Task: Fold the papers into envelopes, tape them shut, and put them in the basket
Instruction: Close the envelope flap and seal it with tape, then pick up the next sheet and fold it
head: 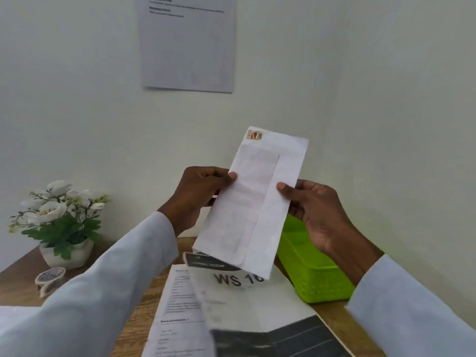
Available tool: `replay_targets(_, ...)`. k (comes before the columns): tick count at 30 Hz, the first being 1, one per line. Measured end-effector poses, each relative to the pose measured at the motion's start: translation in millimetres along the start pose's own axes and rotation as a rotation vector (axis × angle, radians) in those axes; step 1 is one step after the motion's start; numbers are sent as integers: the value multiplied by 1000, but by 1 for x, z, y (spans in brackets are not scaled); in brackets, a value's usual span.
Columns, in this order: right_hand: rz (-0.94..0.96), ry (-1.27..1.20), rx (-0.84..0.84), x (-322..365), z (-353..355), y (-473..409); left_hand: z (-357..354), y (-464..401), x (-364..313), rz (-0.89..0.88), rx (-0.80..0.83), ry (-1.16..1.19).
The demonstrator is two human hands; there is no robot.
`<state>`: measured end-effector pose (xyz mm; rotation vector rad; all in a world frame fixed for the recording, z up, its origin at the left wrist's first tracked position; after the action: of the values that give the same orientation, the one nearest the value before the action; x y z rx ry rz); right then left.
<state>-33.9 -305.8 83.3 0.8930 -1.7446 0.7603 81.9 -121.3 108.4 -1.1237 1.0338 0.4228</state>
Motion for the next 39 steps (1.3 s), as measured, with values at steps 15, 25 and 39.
replay_targets(15, 171, 523, -439, 53, 112, -72, -109, -41, 49, 66, 33, -77)
replay_targets(25, 92, 1394, -521, -5, 130, -104, -140, -21, 114, 256, 137, -632)
replay_targets(39, -59, 1800, -367, -28, 120, -109, -163, -20, 110, 128, 383, -1052)
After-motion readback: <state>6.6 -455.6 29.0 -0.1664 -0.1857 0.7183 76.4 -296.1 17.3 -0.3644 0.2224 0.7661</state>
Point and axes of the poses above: each hand's wrist, its own y-axis away from the middle knuckle, its own z-axis out of the back of the hand, x = y × z, the point moved 8 cm from there along -y, towards the middle knuckle, and after that the axes turned 12 degrees about -z, right-handed, at the moved point
